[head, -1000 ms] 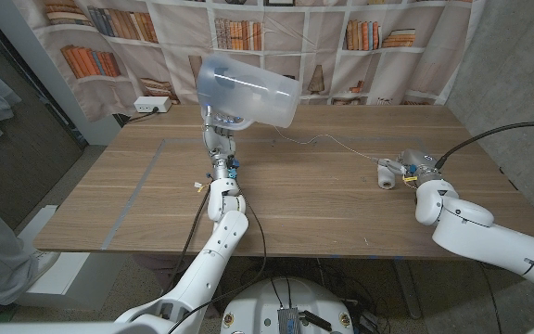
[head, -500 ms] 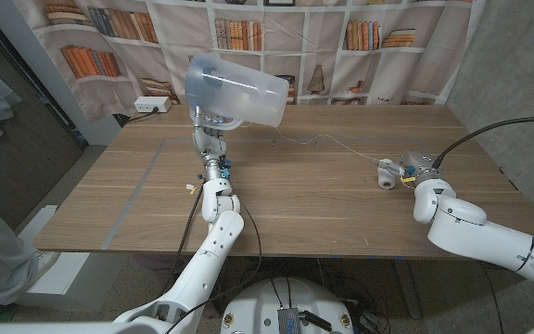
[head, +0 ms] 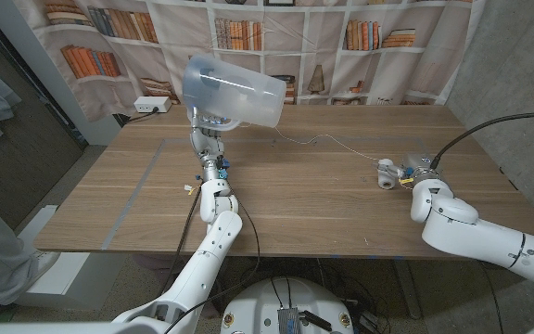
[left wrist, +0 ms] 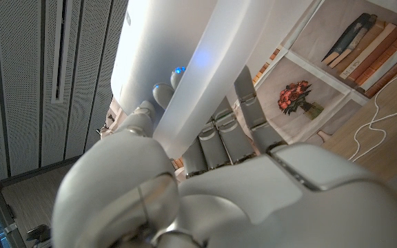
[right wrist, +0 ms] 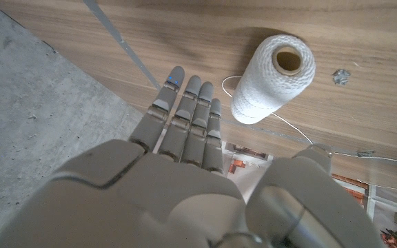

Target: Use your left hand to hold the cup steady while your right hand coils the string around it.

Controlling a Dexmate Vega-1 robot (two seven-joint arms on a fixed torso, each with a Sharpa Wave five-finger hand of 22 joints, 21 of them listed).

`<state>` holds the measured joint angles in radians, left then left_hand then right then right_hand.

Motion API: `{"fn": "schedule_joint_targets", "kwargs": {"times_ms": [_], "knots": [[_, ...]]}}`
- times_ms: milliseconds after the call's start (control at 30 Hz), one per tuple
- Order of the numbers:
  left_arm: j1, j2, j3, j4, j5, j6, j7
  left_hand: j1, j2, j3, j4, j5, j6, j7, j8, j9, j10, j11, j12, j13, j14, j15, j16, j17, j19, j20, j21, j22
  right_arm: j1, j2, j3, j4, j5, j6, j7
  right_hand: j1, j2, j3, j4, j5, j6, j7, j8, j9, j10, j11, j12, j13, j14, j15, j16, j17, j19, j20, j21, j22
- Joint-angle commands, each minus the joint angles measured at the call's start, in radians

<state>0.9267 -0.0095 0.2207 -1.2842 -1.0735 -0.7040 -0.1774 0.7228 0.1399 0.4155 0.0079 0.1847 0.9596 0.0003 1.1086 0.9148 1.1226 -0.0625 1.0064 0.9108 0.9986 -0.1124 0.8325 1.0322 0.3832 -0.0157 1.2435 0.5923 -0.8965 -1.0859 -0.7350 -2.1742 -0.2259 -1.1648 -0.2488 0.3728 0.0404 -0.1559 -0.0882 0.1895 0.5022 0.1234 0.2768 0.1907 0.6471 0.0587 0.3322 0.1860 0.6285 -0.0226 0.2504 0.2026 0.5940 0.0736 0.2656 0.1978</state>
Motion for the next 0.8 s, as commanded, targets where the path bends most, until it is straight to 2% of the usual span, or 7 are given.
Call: {"fn": "schedule_joint_targets", "kwargs": {"times_ms": [33, 233, 633, 800], "knots": [[-0.005, 0.001, -0.001, 0.006, -0.011, 0.012, -0.016, -0.024, 0.017, 0.003, -0.004, 0.0, 0.02, 0.023, 0.003, 0.009, 0.006, 0.002, 0.062, 0.012, 0.008, 0.001, -0.002, 0.002, -0.01, 0.0, 0.007, -0.383, 0.048, 0.001, -0.052, 0.009, -0.007, -0.032, 0.046, -0.024, 0.001, -0.011, 0.013, 0.008, 0.021, -0.006, -0.001, 0.001, 0.016, 0.0, -0.001, 0.001, -0.02, 0.01, -0.013, 0.004, -0.011, 0.008, -0.007, 0.006], [-0.002, 0.0, -0.001, 0.002, -0.012, 0.013, -0.016, -0.028, 0.018, 0.006, -0.007, 0.0, 0.023, 0.023, -0.008, -0.002, 0.007, 0.004, 0.06, 0.011, 0.001, 0.001, 0.0, 0.008, -0.013, 0.0, 0.012, -0.39, 0.074, -0.007, -0.085, 0.014, -0.016, -0.034, 0.073, -0.039, 0.002, -0.016, 0.021, 0.01, 0.028, -0.013, -0.004, 0.001, 0.015, 0.001, -0.006, 0.001, -0.041, 0.014, -0.023, 0.005, -0.023, 0.008, -0.012, 0.007], [0.003, -0.002, -0.003, 0.0, -0.013, 0.01, -0.019, -0.032, 0.017, 0.006, -0.01, 0.0, 0.023, 0.019, -0.006, 0.004, 0.005, 0.003, 0.061, 0.016, 0.007, 0.002, -0.001, -0.001, -0.015, 0.0, 0.015, -0.392, 0.119, -0.007, -0.142, 0.02, -0.034, -0.061, 0.119, -0.056, 0.006, -0.021, 0.03, 0.012, 0.005, -0.017, -0.023, 0.001, -0.013, 0.005, -0.024, 0.002, -0.081, 0.022, -0.041, 0.007, -0.032, 0.011, -0.015, 0.008], [0.006, -0.001, -0.003, -0.002, -0.01, 0.009, -0.016, -0.032, 0.018, 0.008, -0.011, 0.0, 0.028, 0.025, -0.014, -0.009, 0.003, 0.004, 0.059, 0.016, 0.008, 0.002, -0.003, -0.007, -0.016, 0.0, 0.015, -0.394, 0.168, 0.006, -0.214, 0.035, -0.084, -0.083, 0.146, -0.058, 0.007, -0.022, 0.031, 0.013, 0.002, -0.019, -0.026, 0.001, -0.019, 0.001, -0.028, 0.003, -0.085, 0.025, -0.043, 0.007, -0.033, 0.011, -0.016, 0.008]]}}
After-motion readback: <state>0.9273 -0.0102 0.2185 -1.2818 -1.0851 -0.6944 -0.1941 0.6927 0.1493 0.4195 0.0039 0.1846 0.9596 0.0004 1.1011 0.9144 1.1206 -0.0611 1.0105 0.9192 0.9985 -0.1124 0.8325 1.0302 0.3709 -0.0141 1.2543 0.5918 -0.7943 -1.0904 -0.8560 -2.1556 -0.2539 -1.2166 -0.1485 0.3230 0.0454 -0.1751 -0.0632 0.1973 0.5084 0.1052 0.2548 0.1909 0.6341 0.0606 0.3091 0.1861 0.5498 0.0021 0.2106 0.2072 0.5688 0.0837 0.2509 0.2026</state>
